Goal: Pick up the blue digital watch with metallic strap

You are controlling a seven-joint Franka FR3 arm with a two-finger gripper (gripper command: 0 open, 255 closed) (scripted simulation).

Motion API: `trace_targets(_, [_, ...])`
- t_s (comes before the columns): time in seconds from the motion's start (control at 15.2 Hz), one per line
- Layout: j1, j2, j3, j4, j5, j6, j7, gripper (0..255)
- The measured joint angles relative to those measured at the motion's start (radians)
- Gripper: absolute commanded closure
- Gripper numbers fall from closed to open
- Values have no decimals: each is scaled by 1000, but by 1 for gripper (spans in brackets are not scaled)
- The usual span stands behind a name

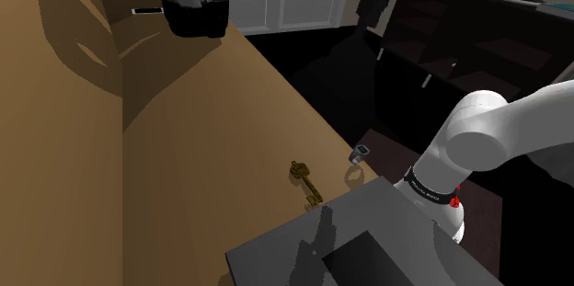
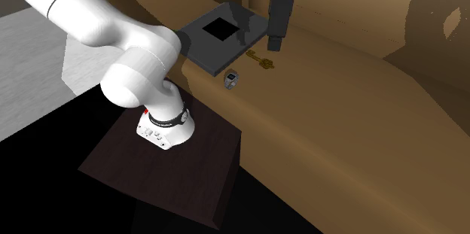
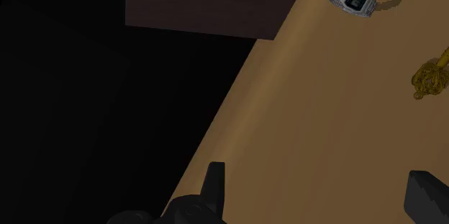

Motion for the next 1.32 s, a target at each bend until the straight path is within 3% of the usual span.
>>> trace_targets(0.13, [0, -9, 6, -14, 3, 0, 9, 0])
trace_targets(0.66, [11, -114, 105, -269, 59, 80, 147, 0])
trace_targets(1.32, [87, -191, 293, -532, 227, 171, 368, 0])
